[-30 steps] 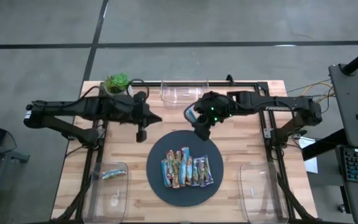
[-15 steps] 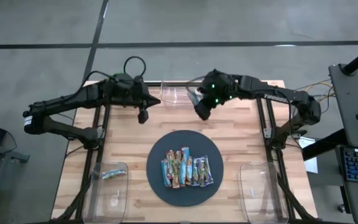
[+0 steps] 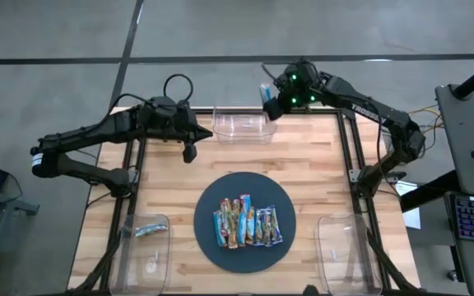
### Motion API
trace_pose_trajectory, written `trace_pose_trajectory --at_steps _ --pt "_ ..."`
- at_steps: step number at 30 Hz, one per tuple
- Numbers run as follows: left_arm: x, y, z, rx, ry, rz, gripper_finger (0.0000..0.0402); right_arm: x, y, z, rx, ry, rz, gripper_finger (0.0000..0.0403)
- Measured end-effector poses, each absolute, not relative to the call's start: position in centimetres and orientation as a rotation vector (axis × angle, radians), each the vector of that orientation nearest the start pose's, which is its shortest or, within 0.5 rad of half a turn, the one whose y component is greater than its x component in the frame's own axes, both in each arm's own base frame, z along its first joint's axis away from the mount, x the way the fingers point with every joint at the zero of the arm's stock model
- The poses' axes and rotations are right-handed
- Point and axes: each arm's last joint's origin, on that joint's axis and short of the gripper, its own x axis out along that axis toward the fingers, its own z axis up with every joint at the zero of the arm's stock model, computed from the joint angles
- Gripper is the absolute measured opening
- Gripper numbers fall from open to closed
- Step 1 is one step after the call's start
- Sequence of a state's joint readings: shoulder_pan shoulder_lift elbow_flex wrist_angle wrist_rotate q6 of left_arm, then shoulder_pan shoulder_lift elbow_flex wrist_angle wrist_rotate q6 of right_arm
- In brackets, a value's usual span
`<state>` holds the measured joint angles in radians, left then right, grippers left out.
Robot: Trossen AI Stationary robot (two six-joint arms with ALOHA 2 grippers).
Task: Pick and place Granola Bars by type
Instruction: Put the yellow granola bar into the bottom right transparent bin
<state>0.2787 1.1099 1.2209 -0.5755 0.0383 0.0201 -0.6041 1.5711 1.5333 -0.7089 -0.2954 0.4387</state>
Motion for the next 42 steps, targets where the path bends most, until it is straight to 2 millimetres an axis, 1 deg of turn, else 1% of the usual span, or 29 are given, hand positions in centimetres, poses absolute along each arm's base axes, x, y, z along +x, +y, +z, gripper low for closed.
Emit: trace_pose_trajectory --at_steps 3,7,12,23,26,28,33,36,39,42 --pt "21.8 6.1 38.3 -0.056 0.462 0.232 0.0 28.6 -19.6 35.1 0.763 0.558 -0.435 0.0047" --pt "21.8 6.1 38.3 -0.06 0.462 0.233 0.0 29.2 -20.3 34.3 0.782 0.558 -0.442 0.0047" --pt "21.8 6.1 38.3 -0.068 0.461 0.237 0.0 30.1 -20.9 32.8 0.854 0.586 -0.469 0.0047" --pt "21.7 6.1 38.3 -0.077 0.46 0.24 0.0 31.9 -22.8 28.4 1.013 0.66 -0.56 0.0047" --pt "21.7 6.1 38.3 -0.078 0.46 0.24 0.0 32.2 -23.0 27.6 1.025 0.68 -0.568 0.0047" --pt "21.7 6.1 38.3 -0.078 0.46 0.24 0.0 32.2 -23.0 27.4 1.028 0.69 -0.57 0.0047" --pt "21.7 6.1 38.3 -0.082 0.46 0.241 0.0 32.1 -22.9 27.7 1.01 0.685 -0.56 0.0047" --pt "21.8 6.1 38.3 -0.081 0.46 0.24 0.0 31.8 -22.3 28.8 0.983 0.669 -0.505 0.0047" --pt "21.8 6.1 38.3 -0.081 0.46 0.24 0.0 31.6 -21.0 30.4 0.952 0.659 -0.4 0.0043" --pt "21.8 6.1 38.3 -0.081 0.46 0.24 0.0 31.2 -18.9 32.3 0.886 0.656 -0.313 0.004"
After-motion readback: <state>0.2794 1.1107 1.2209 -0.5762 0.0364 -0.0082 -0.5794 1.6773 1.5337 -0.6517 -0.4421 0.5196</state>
